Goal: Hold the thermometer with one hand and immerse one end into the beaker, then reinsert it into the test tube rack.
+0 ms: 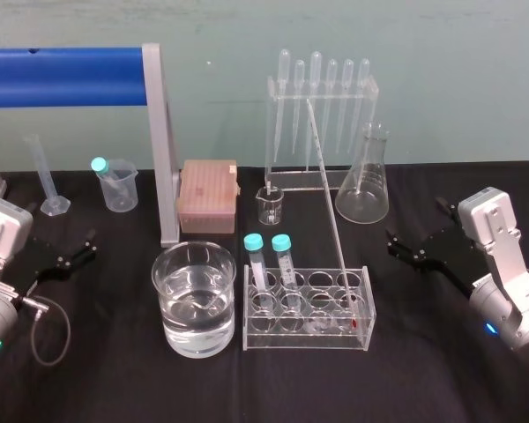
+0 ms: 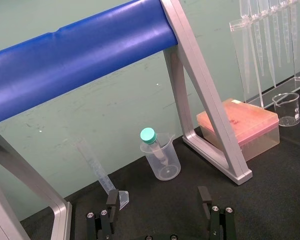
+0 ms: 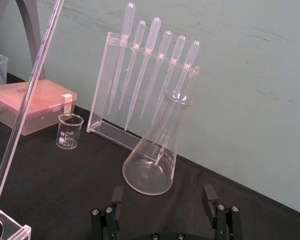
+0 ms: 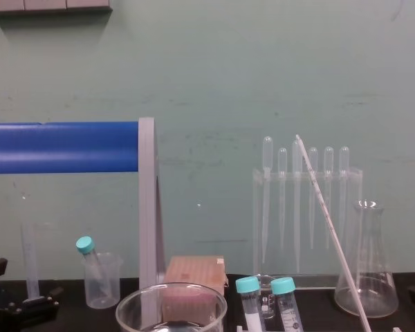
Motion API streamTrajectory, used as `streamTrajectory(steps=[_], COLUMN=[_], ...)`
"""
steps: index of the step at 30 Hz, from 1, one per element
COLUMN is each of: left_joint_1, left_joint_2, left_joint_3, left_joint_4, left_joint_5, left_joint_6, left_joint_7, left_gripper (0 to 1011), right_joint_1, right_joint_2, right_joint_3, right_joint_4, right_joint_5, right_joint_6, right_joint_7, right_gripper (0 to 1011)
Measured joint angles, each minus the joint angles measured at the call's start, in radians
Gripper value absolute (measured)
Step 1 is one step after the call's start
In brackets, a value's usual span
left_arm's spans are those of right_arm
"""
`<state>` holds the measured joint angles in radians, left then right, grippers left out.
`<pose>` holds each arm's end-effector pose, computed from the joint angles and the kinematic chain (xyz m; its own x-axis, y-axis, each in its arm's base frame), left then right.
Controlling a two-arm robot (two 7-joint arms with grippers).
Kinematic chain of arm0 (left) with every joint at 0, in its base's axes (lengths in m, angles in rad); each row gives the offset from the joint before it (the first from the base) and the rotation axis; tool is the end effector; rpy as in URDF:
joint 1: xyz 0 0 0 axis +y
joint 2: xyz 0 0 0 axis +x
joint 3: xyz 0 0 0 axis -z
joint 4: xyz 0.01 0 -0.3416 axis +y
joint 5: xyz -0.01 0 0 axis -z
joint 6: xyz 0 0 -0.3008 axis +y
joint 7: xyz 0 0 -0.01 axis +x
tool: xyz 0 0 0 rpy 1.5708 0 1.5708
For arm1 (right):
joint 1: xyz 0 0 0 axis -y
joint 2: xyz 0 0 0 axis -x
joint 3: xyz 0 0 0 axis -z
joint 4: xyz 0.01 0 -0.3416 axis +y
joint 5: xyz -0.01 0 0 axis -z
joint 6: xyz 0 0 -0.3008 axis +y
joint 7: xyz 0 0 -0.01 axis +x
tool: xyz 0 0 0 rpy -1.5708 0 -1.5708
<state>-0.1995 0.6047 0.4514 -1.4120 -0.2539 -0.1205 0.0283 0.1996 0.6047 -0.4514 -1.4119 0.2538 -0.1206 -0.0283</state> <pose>0.3589 0.1141 -0.3424 0.2923 0.8803 0.3737 -0.9553 0.2873 0.0703 0.3590 -0.1141 -0.3423 0.2922 -0.8802 0.3739 0.9553 0.2873 -0.0702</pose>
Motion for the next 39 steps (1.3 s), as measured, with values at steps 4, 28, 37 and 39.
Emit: streamTrajectory(steps=[4, 28, 37, 39], left_joint_1=[0.000, 0.000, 0.000, 0.000], left_joint_2=[0.000, 0.000, 0.000, 0.000], left_joint_3=[0.000, 0.000, 0.000, 0.000], left_joint_4=[0.000, 0.000, 0.000, 0.000], left_joint_5=[0.000, 0.000, 0.000, 0.000], left_joint_6=[0.000, 0.000, 0.000, 0.000], left_joint_7=[0.000, 0.000, 0.000, 0.000], left_gripper=[1008, 1008, 1008, 1008], right_joint_1=[0.000, 0.000, 0.000, 0.000], right_joint_2=[0.000, 0.000, 0.000, 0.000], right_joint_3=[0.000, 0.000, 0.000, 0.000], right_joint_4=[0.000, 0.000, 0.000, 0.000], right_joint_5=[0.000, 0.000, 0.000, 0.000], right_joint_6=[0.000, 0.000, 0.000, 0.000], right_joint_7=[0.000, 0.000, 0.000, 0.000], right_gripper=[1000, 1000, 1000, 1000])
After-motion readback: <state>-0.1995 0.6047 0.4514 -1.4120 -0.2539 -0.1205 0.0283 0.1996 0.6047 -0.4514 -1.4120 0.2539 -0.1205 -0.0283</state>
